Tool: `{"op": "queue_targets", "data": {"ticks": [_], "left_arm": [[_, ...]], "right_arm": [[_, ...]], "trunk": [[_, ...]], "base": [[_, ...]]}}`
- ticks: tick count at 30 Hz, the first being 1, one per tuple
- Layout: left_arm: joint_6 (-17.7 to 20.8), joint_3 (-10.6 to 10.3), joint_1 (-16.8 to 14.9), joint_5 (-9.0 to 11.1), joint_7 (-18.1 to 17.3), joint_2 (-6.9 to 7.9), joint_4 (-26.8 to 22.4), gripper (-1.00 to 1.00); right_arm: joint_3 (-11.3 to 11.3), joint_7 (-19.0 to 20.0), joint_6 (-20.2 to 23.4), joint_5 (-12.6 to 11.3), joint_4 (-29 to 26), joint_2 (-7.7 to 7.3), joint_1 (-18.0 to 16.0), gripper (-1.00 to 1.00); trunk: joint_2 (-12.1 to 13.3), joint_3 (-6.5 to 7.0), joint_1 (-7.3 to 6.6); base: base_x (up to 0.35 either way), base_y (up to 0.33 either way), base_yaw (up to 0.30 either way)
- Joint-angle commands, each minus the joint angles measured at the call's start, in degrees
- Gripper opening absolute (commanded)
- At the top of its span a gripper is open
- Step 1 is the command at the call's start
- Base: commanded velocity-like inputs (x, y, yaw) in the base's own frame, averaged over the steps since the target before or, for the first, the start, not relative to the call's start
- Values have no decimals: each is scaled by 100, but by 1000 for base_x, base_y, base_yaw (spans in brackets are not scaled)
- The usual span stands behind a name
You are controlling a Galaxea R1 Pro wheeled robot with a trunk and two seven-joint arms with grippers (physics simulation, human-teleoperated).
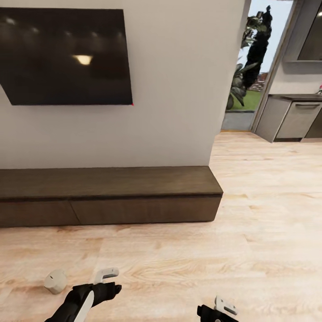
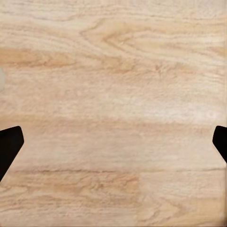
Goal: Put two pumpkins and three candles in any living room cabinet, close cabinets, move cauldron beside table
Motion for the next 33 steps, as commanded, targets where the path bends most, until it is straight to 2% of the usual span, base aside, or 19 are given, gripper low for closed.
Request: {"op": "queue_targets", "data": {"ticks": [1,8,17,21,23,33], "left_arm": [[0,0,0,0,-1,0,0,100],[0,0,0,4,-2,0,0,100],[0,0,0,5,-2,0,0,100],[5,0,0,5,-8,0,-3,100],[54,6,0,5,-19,6,-37,100],[87,7,0,6,-23,9,-52,100]], "right_arm": [[0,0,-2,0,0,-1,0,100],[0,7,-6,0,0,-3,0,100],[11,17,-10,31,9,3,0,100],[28,22,-131,53,9,0,0,100],[54,30,-407,71,153,6,0,100],[29,40,-476,66,350,50,0,100]], "trunk": [[0,0,0],[0,0,0],[0,11,0],[0,11,0],[0,6,0],[0,-7,0]], "base": [[225,-182,87],[225,-118,23],[181,-48,-89],[68,-3,-10],[17,-1,-2],[115,0,0]]}}
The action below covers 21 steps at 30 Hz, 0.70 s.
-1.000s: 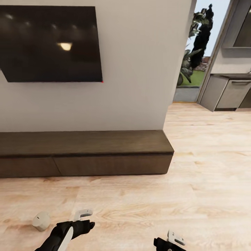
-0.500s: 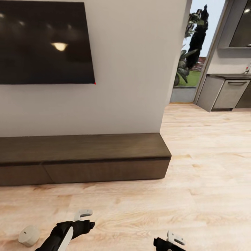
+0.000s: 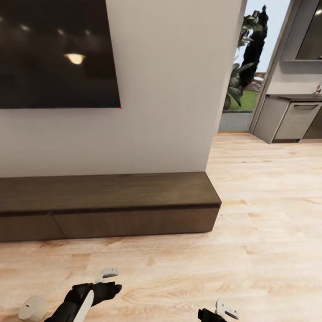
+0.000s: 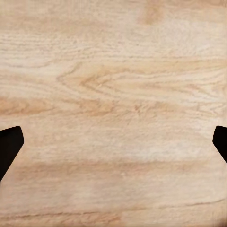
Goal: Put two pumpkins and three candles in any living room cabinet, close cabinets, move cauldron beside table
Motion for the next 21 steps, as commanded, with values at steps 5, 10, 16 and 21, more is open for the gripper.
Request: {"op": "queue_targets", "data": {"ticks": [5,10,16,21], "left_arm": [[333,38,0,16,-5,0,-178,100],[1210,69,25,59,-18,9,-1026,100],[2342,524,120,106,-31,9,-2377,100],[2460,899,181,324,-32,26,-2696,100]], "right_arm": [[-10,5,-337,-9,14,-42,0,100],[48,18,-728,20,187,-44,0,100],[-66,187,-842,-49,242,-84,0,100],[-777,1678,-932,-282,246,-304,0,100]], "trunk": [[0,0,0],[0,0,0],[0,0,0],[0,0,0]], "base": [[71,0,0],[10,0,0],[1,0,0],[0,0,0]]}}
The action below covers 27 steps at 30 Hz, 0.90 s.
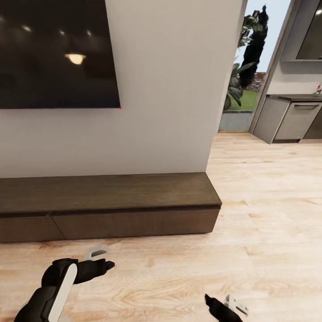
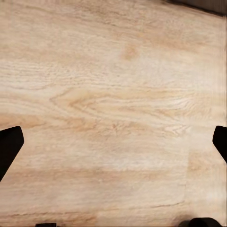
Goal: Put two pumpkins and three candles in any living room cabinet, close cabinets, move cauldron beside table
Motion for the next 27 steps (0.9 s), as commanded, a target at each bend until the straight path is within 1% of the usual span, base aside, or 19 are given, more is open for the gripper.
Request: {"op": "queue_targets", "data": {"ticks": [1,3,4,5,7,8,10,13,16,20,21,27], "left_arm": [[0,21,3,47,0,4,-14,100],[0,62,9,214,0,12,-64,100],[0,67,9,246,0,13,-71,100],[0,75,11,297,0,12,-82,100],[0,82,11,333,0,11,-89,100],[0,88,12,357,0,5,-93,100],[0,76,12,383,0,-18,-99,100],[0,58,12,393,0,-31,-105,100],[0,60,13,427,0,-24,-108,100],[0,58,13,594,0,7,-128,100],[0,61,13,672,0,21,-139,100],[0,84,13,767,0,57,-183,100]], "right_arm": [[-134,292,3,-58,1,-18,0,100],[-624,1326,25,-231,5,-62,0,100],[-736,1538,35,-257,4,-68,0,100],[-947,1882,62,-296,4,-78,0,100],[-1136,2107,100,-321,1,-80,0,100],[-1293,2240,140,-332,-2,-71,-1,100],[-1497,2335,203,-351,20,-52,-5,100],[-1576,2370,242,-357,45,-39,-5,100],[-1600,2541,260,-356,25,-31,-4,100],[-1600,2861,228,-330,21,-8,-3,100],[-1595,2957,216,-308,23,-3,-1,100],[-1580,3026,210,-295,47,9,0,100]], "trunk": [[0,0,0],[0,0,0],[-40,-18,22],[-80,-36,44],[-160,-72,88],[-201,-90,110],[-281,-126,154],[-401,-180,220],[-521,-233,286],[-682,-305,373],[-722,-323,395],[-963,-431,527]], "base": [[0,0,0],[0,0,0],[0,0,0],[0,0,0],[0,0,0],[0,0,0],[0,0,0],[0,0,0],[0,0,0],[0,0,0],[0,0,0],[0,0,0]]}}
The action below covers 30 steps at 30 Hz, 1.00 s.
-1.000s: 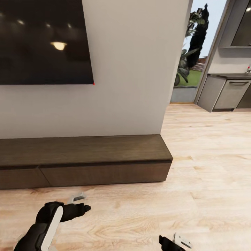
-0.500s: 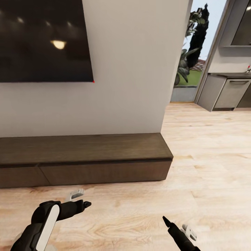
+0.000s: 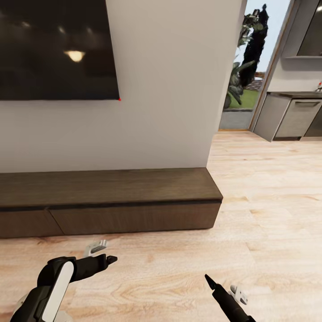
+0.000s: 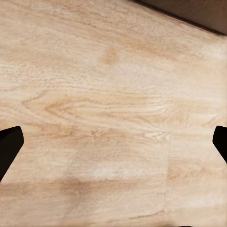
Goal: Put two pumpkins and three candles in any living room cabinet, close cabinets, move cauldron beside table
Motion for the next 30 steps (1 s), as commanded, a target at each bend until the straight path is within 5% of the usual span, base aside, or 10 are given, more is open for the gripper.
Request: {"op": "queue_targets", "data": {"ticks": [1,5,8,11,14,15,18,21,25,30], "left_arm": [[0,2,0,38,0,10,-2,100],[0,-7,0,376,-2,112,-5,100],[0,-35,0,1028,-6,526,12,100],[0,-55,0,1771,-17,1076,56,100],[0,-129,12,2979,-71,1745,80,100],[0,-168,15,3203,-104,1843,79,100],[0,-682,22,4238,-368,2243,74,100],[0,-1239,25,4924,-602,2451,74,100],[0,-1511,26,5286,-861,2526,74,100],[0,-1458,24,5399,-1131,2594,136,100]], "right_arm": [[-2,-9,2,-4,3,1,0,100],[-8,-17,-1,-32,13,2,0,100],[-9,-13,-3,-31,28,5,0,100],[-2,-22,-13,-15,32,25,0,100],[-4,-33,-64,-22,34,177,0,100],[-5,-30,-80,-29,34,205,0,100],[-22,-3,-159,-58,31,344,0,100],[-37,11,-189,-87,-8,541,-8,100],[-55,180,-167,-271,-146,675,-46,100],[-54,532,-173,-652,-243,701,-61,100]], "trunk": [[-42,-18,23],[-202,-90,110],[-322,-144,176],[-443,-198,242],[-563,-252,308],[-603,-270,330],[-723,-324,396],[-844,-378,462],[-1004,-449,550],[-1165,-521,638]], "base": [[0,0,0],[0,0,0],[0,0,0],[0,0,0],[0,0,0],[0,0,0],[0,0,0],[0,0,0],[0,0,0],[0,0,0]]}}
